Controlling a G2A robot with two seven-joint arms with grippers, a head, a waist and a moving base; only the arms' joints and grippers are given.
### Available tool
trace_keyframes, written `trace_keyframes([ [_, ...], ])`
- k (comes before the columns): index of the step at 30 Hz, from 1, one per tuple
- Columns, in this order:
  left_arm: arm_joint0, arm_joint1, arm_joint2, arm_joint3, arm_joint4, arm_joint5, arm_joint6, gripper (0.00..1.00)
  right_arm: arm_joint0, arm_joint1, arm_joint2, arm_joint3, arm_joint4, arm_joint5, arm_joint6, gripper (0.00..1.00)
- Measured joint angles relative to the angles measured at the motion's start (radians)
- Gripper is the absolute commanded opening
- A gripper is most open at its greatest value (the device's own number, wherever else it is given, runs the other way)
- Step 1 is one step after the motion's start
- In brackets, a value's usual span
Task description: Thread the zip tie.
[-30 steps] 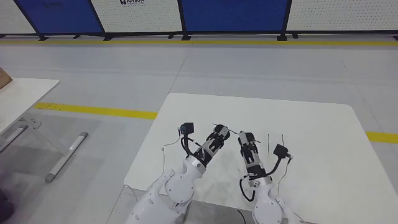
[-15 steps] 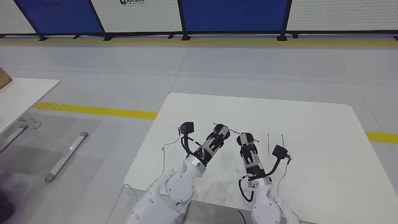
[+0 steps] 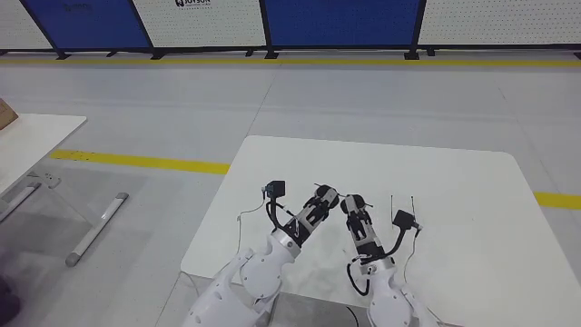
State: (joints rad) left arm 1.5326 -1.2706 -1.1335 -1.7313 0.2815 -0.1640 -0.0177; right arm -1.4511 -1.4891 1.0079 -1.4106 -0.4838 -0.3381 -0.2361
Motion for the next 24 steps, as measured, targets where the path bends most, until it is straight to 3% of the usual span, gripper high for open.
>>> trace_keyframes([
  [14,0.015,0.005,-0.006,-0.024,0.012,0.007,-0.015,0.00,0.002,0.013,0.010,-0.021,-0.005,-0.002,0.058,0.00],
  [24,0.025,0.008,-0.013,-0.032,0.092,0.054,0.042,0.00,0.002,0.029,0.011,-0.030,0.010,-0.002,0.087,0.00],
])
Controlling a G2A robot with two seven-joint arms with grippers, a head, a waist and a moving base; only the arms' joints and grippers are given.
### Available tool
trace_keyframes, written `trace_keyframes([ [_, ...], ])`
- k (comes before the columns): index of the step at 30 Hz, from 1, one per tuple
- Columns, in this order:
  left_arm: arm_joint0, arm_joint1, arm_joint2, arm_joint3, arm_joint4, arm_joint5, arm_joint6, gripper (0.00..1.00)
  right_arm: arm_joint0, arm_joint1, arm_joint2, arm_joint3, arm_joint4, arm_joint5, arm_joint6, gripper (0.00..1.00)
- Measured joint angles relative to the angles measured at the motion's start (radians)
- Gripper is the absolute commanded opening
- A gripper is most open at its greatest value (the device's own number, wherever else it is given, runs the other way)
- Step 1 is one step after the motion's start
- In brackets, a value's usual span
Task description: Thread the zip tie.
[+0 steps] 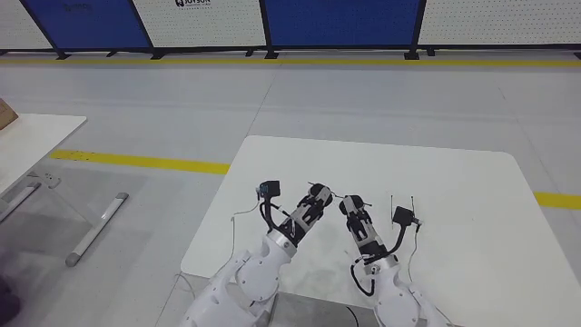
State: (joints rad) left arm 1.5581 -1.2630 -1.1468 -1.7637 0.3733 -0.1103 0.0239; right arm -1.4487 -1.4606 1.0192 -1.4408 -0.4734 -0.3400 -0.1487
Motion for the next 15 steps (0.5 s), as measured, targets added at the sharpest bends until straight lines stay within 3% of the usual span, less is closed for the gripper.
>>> trace_keyframes([
  [15,-0.002,0.001,0.013,0.003,0.004,-0.002,-0.025,0.00,0.016,0.011,-0.017,0.021,-0.005,0.000,0.008,0.00],
])
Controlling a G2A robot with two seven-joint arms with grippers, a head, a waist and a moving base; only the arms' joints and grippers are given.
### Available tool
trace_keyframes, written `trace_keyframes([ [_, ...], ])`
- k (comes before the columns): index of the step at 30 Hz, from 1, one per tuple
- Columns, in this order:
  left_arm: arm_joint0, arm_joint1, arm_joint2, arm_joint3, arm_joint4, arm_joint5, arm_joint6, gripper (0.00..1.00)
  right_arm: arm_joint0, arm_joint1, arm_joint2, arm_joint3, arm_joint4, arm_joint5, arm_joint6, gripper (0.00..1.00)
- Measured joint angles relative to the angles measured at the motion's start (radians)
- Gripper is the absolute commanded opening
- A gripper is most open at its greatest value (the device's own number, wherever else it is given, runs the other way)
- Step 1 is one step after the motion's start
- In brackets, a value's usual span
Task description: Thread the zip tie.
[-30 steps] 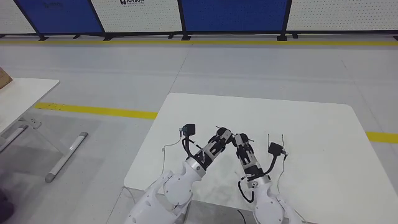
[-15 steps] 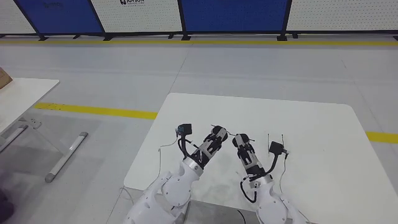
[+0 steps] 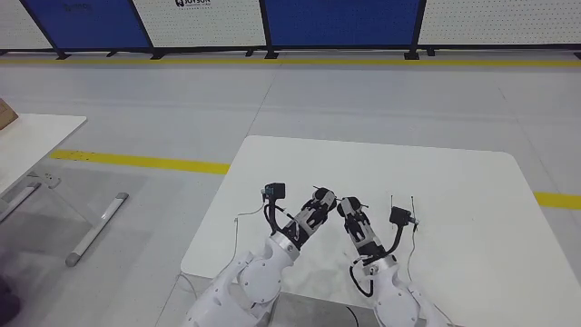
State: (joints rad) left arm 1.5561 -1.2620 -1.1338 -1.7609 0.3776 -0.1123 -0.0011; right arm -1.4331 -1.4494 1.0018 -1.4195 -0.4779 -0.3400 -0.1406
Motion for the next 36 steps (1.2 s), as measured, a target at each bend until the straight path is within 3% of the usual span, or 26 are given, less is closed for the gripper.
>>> trace_keyframes([
  [13,-0.009,-0.003,0.007,0.011,0.014,0.024,0.033,0.00,-0.006,0.001,0.004,-0.013,0.000,0.009,0.003,0.00],
  [29,-0.022,-0.005,0.019,0.008,0.012,0.047,0.025,0.00,-0.014,0.002,0.018,-0.035,-0.007,0.033,0.013,0.00],
  [31,-0.023,-0.006,0.019,0.007,0.009,0.051,0.028,0.09,-0.014,0.002,0.018,-0.036,-0.012,0.036,0.011,0.00],
  [36,-0.024,-0.007,0.019,0.006,0.005,0.053,0.036,0.16,-0.015,0.001,0.018,-0.036,-0.018,0.044,0.006,0.00],
])
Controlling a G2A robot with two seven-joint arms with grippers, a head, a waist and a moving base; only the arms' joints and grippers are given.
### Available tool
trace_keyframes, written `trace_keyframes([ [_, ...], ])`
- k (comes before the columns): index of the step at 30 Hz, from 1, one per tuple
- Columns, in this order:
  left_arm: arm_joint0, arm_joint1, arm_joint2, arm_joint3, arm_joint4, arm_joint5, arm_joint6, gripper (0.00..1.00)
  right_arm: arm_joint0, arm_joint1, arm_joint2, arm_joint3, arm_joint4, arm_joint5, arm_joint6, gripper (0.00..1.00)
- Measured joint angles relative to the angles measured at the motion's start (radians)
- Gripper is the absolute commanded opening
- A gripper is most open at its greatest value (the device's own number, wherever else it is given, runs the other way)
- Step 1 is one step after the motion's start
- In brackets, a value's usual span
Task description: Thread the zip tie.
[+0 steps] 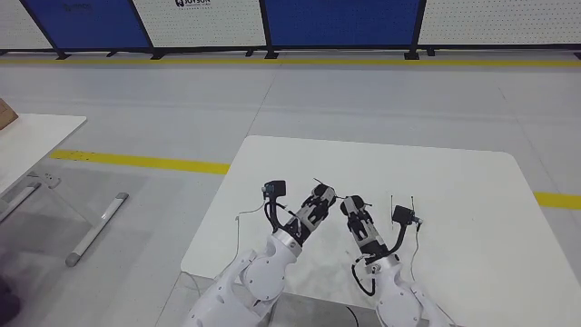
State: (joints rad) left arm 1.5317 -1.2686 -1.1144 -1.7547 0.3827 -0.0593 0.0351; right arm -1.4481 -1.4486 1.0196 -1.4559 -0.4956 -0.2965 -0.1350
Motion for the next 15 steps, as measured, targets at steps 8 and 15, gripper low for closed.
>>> trace_keyframes([
  [8,-0.002,-0.001,0.000,0.005,0.001,0.003,0.001,0.15,0.000,-0.002,0.001,0.003,0.000,0.005,-0.007,0.00],
  [15,-0.007,-0.002,0.011,0.014,0.026,0.014,0.005,0.15,0.001,-0.004,-0.004,0.001,-0.013,0.011,-0.016,0.00],
])
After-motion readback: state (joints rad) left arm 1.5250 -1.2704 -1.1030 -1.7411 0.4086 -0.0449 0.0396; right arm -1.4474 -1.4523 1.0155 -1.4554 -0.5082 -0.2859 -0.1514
